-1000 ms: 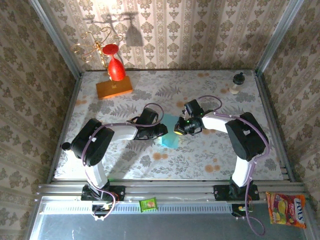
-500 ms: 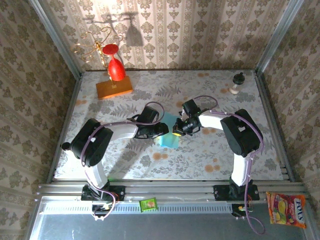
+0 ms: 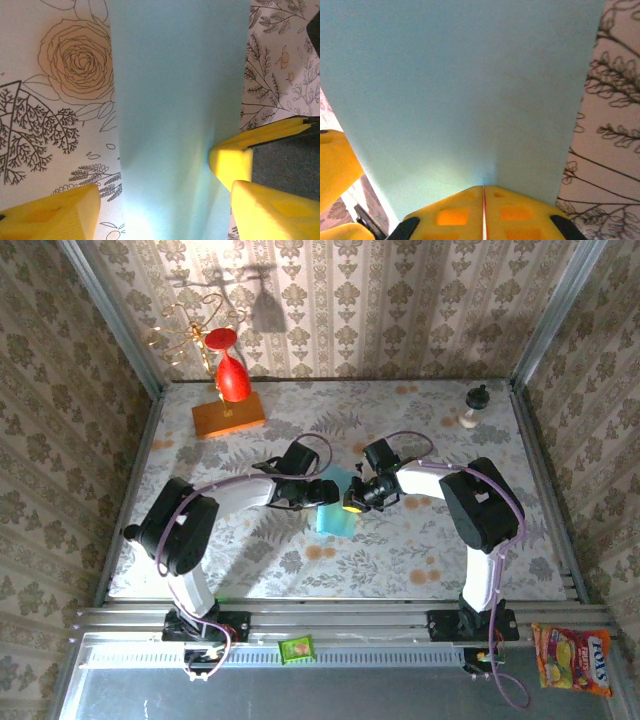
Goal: Fold a paper plane with a square sheet of paper (pick it up from the middle)
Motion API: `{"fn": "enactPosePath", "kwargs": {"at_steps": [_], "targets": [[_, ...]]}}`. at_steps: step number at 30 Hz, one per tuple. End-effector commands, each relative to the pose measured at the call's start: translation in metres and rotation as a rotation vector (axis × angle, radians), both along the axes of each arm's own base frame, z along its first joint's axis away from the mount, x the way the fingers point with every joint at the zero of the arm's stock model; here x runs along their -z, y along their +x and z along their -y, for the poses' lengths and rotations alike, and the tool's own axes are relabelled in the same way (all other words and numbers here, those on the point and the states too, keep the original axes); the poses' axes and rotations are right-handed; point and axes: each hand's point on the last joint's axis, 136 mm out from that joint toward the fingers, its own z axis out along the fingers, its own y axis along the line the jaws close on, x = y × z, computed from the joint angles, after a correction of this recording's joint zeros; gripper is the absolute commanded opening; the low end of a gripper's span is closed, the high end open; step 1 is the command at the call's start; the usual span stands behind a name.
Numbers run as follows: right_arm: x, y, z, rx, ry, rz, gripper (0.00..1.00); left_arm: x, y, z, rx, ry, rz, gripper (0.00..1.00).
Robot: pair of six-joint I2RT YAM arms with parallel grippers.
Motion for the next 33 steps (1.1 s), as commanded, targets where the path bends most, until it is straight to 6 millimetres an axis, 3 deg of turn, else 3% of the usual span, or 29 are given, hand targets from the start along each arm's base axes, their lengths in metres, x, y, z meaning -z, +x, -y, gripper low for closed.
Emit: {"fn": "enactPosePath", "kwargs": {"at_steps": [1,8,18,33], "targets": [[-0.007,-0.001,-0.011,-0.018,0.058,0.005,0.14,0.014,-0.003,-0.009,0.027,0.059,-0.034,0.70],[-0.024,0.005,-0.009,-0.012,0.085,0.047,0.17,0.021,0.003,-0.017,-0.005,0.074,-0.037,0.70],[-0.045,0.018,0.017,0.071,0.059,0.127,0.22,0.035,0.003,-0.033,-0.014,0.108,-0.068,0.64],[-0.038,0.020,0.027,0.109,0.026,0.114,0.19,0.052,-0.006,-0.039,0.056,0.149,-0.113,0.45]]}}
